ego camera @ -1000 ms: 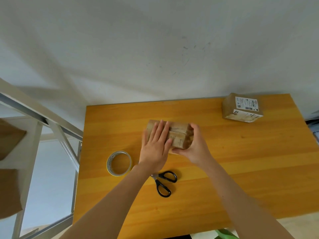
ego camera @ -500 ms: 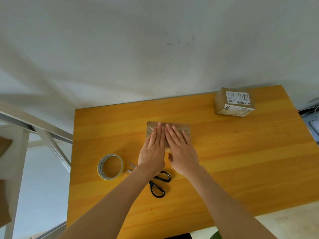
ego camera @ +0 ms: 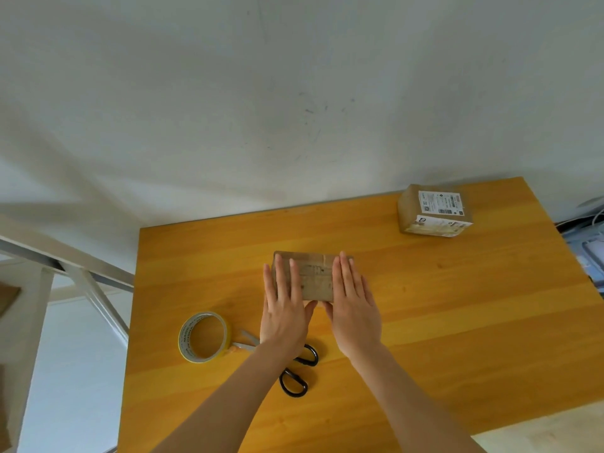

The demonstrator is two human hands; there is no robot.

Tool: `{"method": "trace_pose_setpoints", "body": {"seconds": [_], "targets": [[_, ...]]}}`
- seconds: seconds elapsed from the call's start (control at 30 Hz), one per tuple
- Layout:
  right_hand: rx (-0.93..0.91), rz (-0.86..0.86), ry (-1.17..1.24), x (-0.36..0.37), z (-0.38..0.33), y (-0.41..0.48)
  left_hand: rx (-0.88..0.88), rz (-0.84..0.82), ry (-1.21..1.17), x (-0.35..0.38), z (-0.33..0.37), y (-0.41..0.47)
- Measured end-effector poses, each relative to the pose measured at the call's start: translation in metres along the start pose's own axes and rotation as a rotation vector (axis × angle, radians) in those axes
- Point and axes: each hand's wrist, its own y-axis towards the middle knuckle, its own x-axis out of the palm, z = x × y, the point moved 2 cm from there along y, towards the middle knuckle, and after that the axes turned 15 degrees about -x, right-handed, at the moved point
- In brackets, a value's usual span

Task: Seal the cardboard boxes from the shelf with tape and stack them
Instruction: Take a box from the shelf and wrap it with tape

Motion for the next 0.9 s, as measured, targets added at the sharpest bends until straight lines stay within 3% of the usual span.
{"method": "trace_pose_setpoints", "body": {"seconds": [0.1,0.23,0.53,0.9], "targets": [[-0.156,0.165,-0.099,-0.011,-0.004,-0.001,0.043,0.049,0.003,-0.011,-0.004,0.003],[-0.4,0.196,-0.159,-0.009,-0.001,-0.005,0.423,0.202,0.159,-0.025,-0.019,0.0],[-0.434,0.143,-0.139,-0.008,0.026,0.004,0.513,0.232,0.067,-0.032,-0.016,0.022],[-0.408,0.167,-0.17,-0.032,0.136,0.059,0.629,0.238,0.389,-0.025,0.077,0.091]]}}
